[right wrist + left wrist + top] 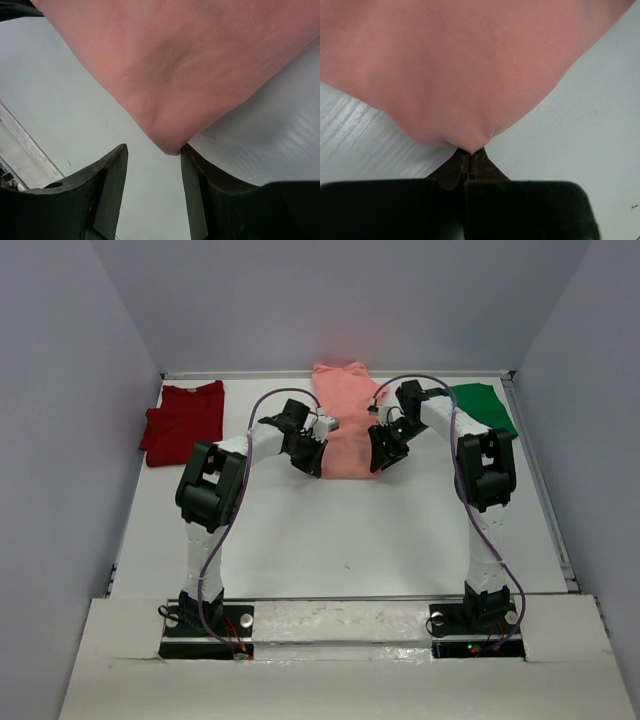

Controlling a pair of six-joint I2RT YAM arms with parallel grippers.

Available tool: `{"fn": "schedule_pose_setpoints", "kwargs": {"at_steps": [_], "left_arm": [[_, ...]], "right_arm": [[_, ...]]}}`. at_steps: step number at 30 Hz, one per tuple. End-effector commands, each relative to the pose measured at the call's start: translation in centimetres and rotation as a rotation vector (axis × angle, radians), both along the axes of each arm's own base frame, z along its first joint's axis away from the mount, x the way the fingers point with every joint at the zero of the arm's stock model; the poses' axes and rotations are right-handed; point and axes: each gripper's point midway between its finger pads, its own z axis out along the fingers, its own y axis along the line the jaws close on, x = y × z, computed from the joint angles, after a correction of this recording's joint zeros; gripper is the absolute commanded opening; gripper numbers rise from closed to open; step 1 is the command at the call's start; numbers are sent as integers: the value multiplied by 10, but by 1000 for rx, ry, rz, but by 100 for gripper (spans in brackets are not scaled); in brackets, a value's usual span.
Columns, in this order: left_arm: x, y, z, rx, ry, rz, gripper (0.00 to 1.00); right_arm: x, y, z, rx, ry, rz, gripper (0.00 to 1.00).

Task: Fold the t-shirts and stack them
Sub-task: Grab one side of the 2/3 rectangular tshirt with both arms

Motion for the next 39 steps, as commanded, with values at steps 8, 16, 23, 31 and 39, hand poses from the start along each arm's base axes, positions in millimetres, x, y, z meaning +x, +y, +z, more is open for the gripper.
{"fn": "schedule_pose_setpoints", "kwargs": {"at_steps": [8,16,23,31,39], "left_arm": [[5,-3,29,-2,-71,-8,0],[5,-1,34,4,-87,-7,0],[4,0,35,3,-92,-10,0],[3,2,34,8,-92,-14,0],[1,1,34,7,-86,-19,0]], "right_arm": [[-19,2,1,50,9,7,47],[-22,2,-5,52,26,11,43],[-11,-1,-8,22,1,6,43],[1,-2,-15,-6,-15,-3,46],[11,0,-21,-3,-19,-4,46]]}}
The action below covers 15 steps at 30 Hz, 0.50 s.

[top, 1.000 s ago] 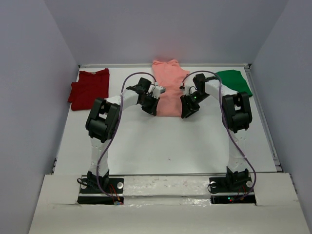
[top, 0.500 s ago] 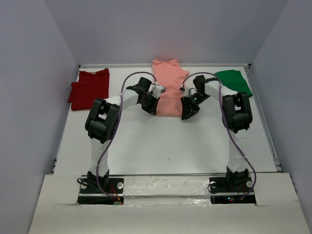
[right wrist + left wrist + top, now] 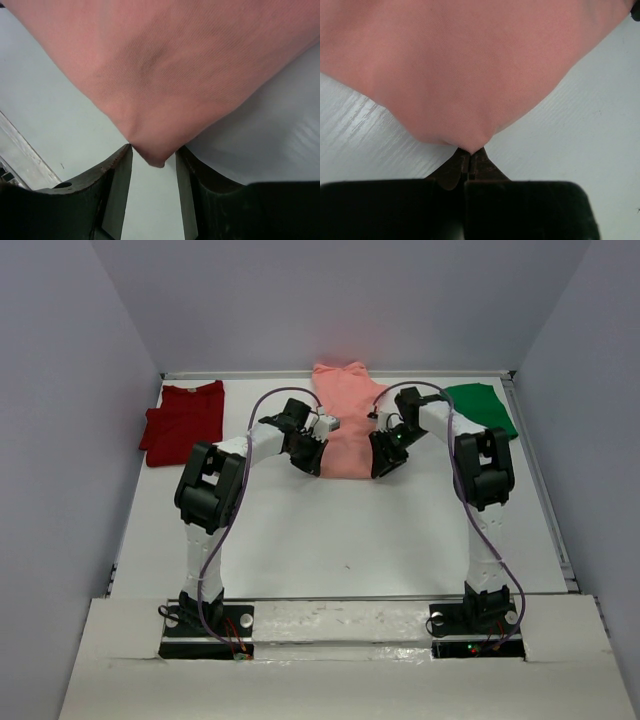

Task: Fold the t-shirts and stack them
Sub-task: Grab one side of the 2/3 rectangular tshirt with both arms

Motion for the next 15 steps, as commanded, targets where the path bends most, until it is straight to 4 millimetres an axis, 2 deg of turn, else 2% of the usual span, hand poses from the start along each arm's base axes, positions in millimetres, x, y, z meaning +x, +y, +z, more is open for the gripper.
{"fn": "schedule_pose_setpoints", "kwargs": {"at_steps": [1,4,7,8,9,12,15], "left_arm": [[-1,-1,31,-23,-54,-17,0],[-3,-1,32,-20,-56,-21,0],[-4,1,32,-17,-56,-22,0],[-4,1,32,-16,-58,-22,0],[-4,1,33,-17,-60,-24,0],[-4,1,33,-14,-62,-26,0],[-2,2,37,-10,-70,-22,0]], "right_arm": [[17,2,-2,5,-42,0,46],[19,3,-6,3,-34,0,44],[20,3,-7,3,-33,0,32],[20,3,-8,-1,-30,0,27],[20,2,-7,-3,-33,-1,17],[17,1,-4,-9,-36,0,0],[15,-3,0,-23,-48,0,0]]}}
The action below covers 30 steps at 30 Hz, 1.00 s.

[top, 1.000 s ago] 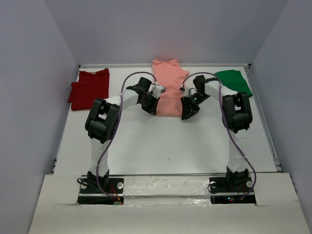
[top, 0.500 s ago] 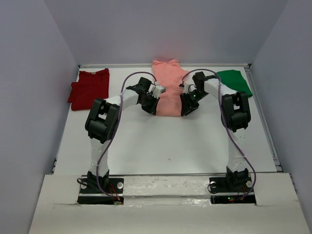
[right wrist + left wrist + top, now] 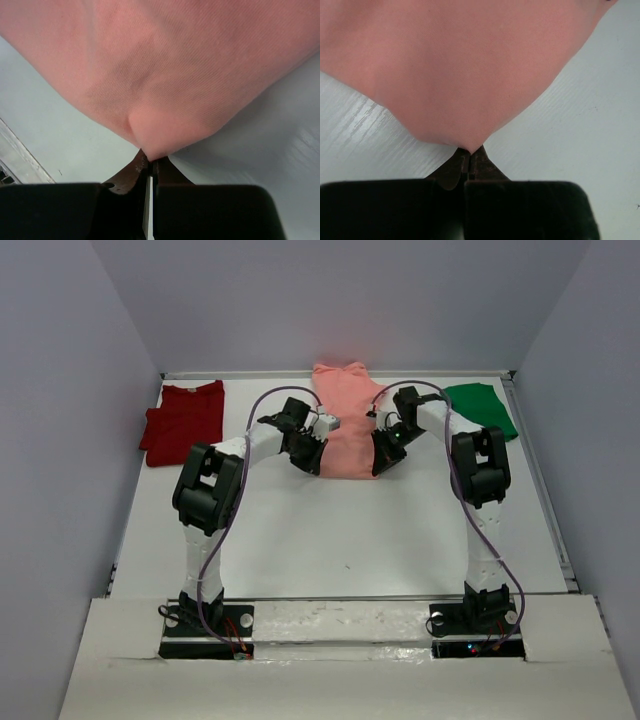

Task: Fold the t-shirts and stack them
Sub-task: Grab one side of the 2/3 rectangular tshirt with both arms, then fold the long partially folded tshirt into a neat square

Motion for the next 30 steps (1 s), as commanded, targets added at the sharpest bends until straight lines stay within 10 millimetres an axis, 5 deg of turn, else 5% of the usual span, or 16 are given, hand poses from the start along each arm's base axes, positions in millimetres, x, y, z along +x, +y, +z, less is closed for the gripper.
{"fn": "schedule_pose_setpoints", "kwargs": {"at_steps": [1,7,23,30], "left_arm": [[0,1,33,-11,-61,-12,0],[11,4,65,-6,-152,9,0],[41,13,143,3,-358,84,0],[63,15,158,31,-416,129,0]], "right_arm": [[4,-7,7,-32,-48,3,0],[6,-12,26,-54,-99,-8,0],[36,-21,134,-87,-366,-54,0],[54,-25,163,-112,-468,-82,0]]}}
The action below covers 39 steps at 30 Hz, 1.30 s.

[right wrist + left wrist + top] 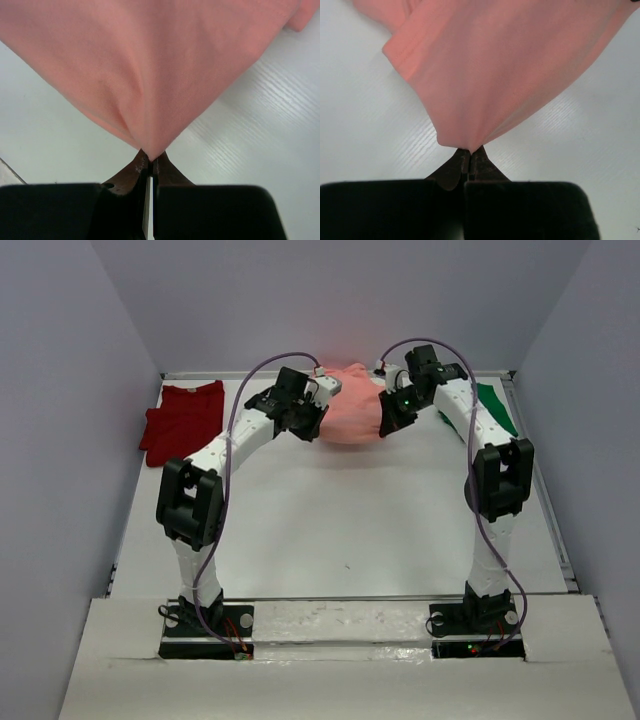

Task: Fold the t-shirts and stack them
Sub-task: Fold the long partially folded tshirt into a neat square

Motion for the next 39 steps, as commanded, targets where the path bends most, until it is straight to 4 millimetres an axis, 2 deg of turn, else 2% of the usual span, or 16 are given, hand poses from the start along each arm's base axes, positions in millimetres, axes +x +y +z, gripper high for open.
{"fn": "schedule_pose_setpoints", "kwargs": {"at_steps": [1,5,6,8,9,12,20,25,27,29,39], "left_arm": [[22,11,45,18,-120,64,0],[38,11,53,23,-165,99,0],[43,11,59,19,-187,108,0],[51,12,57,36,-199,118,0],[55,11,63,35,-217,123,0],[62,12,55,60,-212,131,0],[77,9,40,88,-206,148,0],[86,8,40,76,-232,168,0],[99,7,40,81,-265,189,0],[103,7,44,81,-277,196,0],[135,9,29,134,-333,260,0]], "right_arm": [[16,-12,40,-48,-125,-40,0],[30,-11,40,-56,-157,-44,0],[33,-11,34,-60,-149,-43,0],[41,-9,37,-54,-168,-43,0],[45,-8,30,-55,-157,-42,0],[54,-5,33,-50,-176,-43,0],[69,-5,17,-68,-175,-47,0],[81,-5,15,-77,-204,-52,0],[93,-4,20,-79,-253,-54,0],[97,-4,19,-79,-266,-55,0],[119,-1,14,-79,-359,-34,0]]}}
